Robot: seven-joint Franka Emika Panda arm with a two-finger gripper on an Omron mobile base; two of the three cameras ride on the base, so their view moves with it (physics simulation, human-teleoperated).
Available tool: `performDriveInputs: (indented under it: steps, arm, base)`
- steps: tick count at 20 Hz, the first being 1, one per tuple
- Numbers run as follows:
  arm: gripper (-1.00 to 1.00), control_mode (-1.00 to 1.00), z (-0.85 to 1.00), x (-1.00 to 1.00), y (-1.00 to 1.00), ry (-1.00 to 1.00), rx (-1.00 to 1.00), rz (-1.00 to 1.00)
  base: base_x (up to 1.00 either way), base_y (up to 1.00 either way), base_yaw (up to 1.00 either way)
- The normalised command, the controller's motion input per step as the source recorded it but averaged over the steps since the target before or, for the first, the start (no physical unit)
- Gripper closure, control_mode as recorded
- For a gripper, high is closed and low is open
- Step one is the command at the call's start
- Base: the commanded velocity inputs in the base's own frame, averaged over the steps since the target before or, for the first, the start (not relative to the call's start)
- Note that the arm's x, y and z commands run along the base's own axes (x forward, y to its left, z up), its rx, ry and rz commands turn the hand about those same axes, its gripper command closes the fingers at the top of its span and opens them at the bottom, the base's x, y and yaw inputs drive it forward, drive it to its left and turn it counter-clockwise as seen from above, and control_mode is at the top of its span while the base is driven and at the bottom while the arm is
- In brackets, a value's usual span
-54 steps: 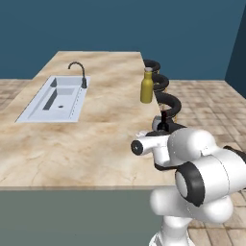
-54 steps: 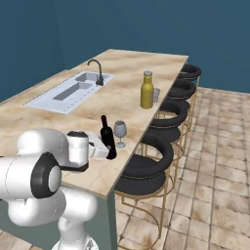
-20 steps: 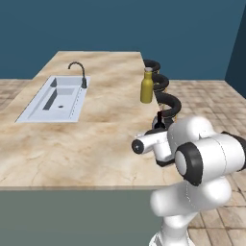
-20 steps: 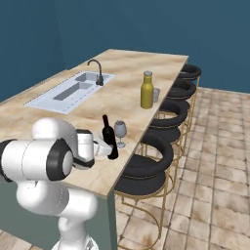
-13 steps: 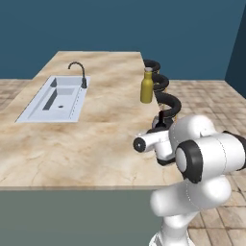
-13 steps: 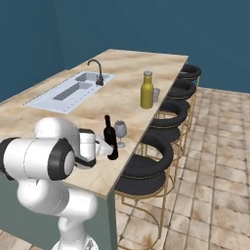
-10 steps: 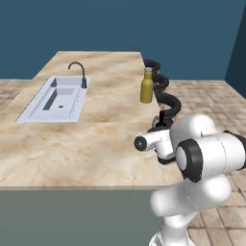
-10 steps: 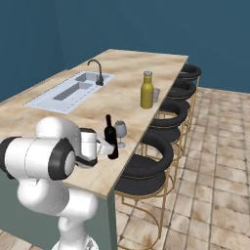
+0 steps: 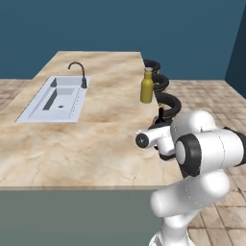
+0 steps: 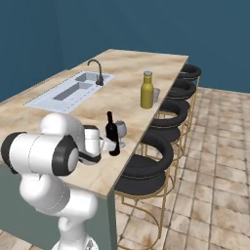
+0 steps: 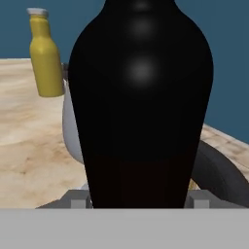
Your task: There is a wine glass and glass cup on the dining counter. Place the wine bottle next to the wine glass and the juice bottle next to the glass cup.
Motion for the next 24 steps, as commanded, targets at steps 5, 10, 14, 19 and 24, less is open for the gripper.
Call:
performDriveInputs:
  steps: [5,10,14,19,24]
  arm:
    - [1.00,-1.00,-0.40,-0.09,0.00,-0.10,0.03,0.00]
    - [1.00,-1.00,-0.45,-0.11,0.03,-0.06,0.06,0.00]
    - [1.00,-1.00,-0.44,-0.12,0.03,-0.05,0.08,0.00]
    - [1.00,-1.00,-0.43,-0.12,0.02,-0.07,0.09,0.00]
    - [1.00,-1.00,-0.46,-0.19,0.03,-0.08,0.08,0.00]
  base:
    - [0.00,0.00,0.00]
    - [0.00,0.00,0.00]
    - [0.00,0.00,0.00]
    - [0.00,0.00,0.00]
    - [0.00,0.00,0.00]
